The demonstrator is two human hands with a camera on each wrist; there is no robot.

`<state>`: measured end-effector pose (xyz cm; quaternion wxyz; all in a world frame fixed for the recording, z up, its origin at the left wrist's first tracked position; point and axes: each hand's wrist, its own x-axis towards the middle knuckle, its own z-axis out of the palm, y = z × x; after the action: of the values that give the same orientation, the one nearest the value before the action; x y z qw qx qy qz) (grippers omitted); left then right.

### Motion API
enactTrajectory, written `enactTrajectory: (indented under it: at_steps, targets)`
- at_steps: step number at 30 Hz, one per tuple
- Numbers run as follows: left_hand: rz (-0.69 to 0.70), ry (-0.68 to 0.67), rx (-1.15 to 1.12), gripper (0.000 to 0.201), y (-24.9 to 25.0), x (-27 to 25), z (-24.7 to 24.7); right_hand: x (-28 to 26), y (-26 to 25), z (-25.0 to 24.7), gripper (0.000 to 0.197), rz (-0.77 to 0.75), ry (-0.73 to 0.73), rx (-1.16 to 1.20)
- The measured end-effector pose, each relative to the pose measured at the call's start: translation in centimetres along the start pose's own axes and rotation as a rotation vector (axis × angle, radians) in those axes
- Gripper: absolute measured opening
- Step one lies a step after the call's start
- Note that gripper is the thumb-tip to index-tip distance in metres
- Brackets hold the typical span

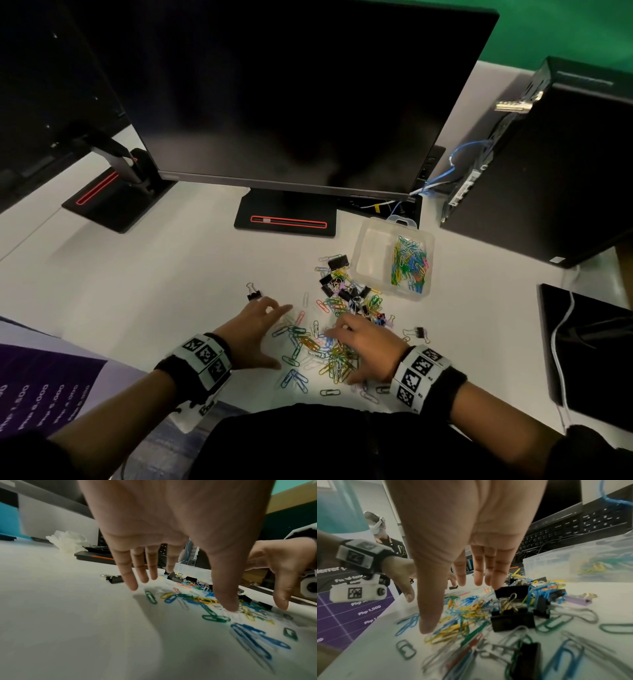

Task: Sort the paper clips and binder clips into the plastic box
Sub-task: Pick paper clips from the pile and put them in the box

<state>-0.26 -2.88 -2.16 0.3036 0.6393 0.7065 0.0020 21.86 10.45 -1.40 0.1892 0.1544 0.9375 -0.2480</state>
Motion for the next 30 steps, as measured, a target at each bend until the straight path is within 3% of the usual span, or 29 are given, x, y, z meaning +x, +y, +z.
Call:
enactTrajectory:
  at_steps: [4,11,15,22,30]
  targets:
    - [-0.101,-0.105,0.054,0.126,0.2,-0.3,1.0,0.4,-0.5,1.1,0.103,0.072,-0.083,0.034]
    - [-0.045,-0.074,-0.028,0.109,3.2,2.5,2.0,2.6,-1.4,1.6,0.099,0.156,0.042,0.210]
    - [-0.057,0.003,-0.132,0.088,4.1,3.7,2.3,3.6,-1.2,1.8,0.082,0.210,0.124,0.268]
    - [0.006,0.027,-0.092,0.039,4.6,4.6,2.1,3.7,-1.0,1.5,0.026,0.196,0.224,0.281]
    - [-0.037,-0.017,-0.156,0.025,4.3,6.0,1.2,1.5,1.0,0.1,0.012,0.219,0.419,0.510]
